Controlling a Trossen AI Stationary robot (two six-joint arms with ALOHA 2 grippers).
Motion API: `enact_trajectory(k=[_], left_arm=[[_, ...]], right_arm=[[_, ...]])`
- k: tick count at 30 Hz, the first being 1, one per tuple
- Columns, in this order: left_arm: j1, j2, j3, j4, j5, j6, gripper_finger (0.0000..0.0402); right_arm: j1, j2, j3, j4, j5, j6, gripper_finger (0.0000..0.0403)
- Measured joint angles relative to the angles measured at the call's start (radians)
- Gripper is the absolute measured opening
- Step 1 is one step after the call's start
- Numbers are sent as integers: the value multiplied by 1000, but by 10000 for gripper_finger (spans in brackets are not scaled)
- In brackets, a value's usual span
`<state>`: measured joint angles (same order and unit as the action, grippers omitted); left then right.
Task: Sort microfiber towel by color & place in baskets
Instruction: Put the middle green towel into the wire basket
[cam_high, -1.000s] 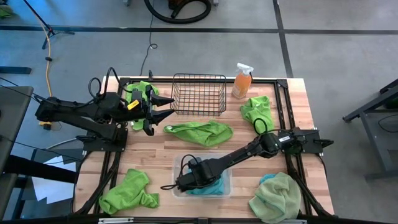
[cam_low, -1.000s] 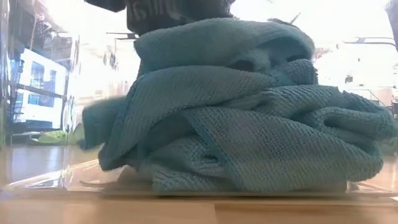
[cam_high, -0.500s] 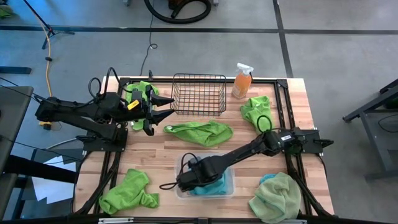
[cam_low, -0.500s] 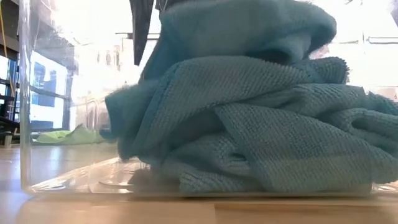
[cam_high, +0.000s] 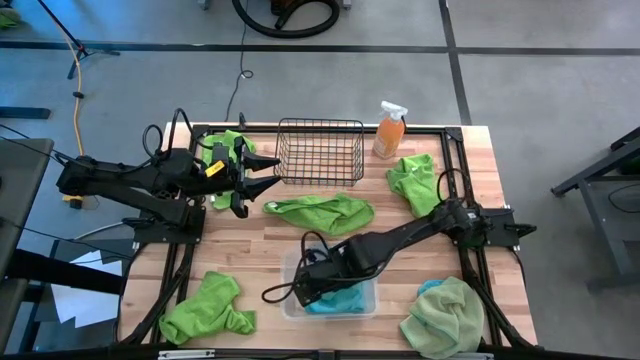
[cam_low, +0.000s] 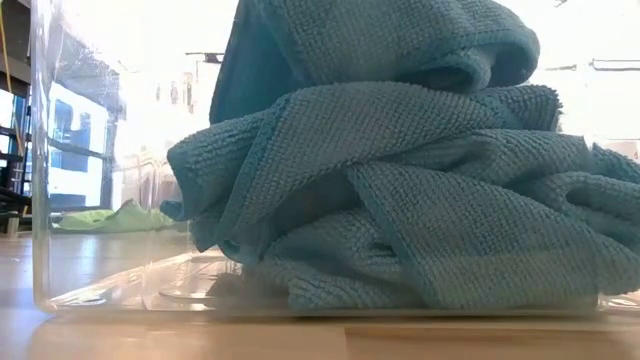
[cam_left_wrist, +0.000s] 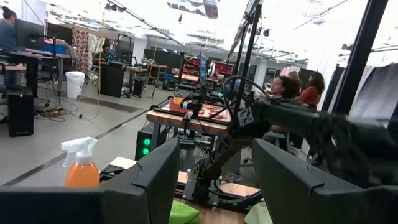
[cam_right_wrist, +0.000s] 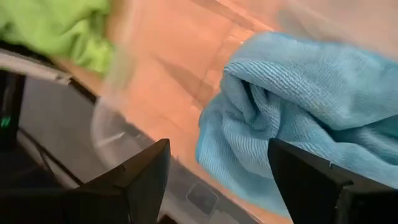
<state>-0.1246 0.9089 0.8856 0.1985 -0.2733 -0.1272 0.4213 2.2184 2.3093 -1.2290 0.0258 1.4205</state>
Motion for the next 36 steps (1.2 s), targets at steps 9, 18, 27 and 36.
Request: enact_trajectory(k=[9,18,27,36], left_arm=[[0,0,0,-27,0,0,188],[0,0,0,-45,0,-39,188],[0,-1,0,-52,0,-53,188],[0,-1,0,-53,0,4,188]], right_arm=[[0,-119,1,-106,186,-68,268],[30,-153,-3,-353,387,-99,268],[24,-344,-348,-318,383,-111,248],[9,-791,-931,2,391,-79,232]])
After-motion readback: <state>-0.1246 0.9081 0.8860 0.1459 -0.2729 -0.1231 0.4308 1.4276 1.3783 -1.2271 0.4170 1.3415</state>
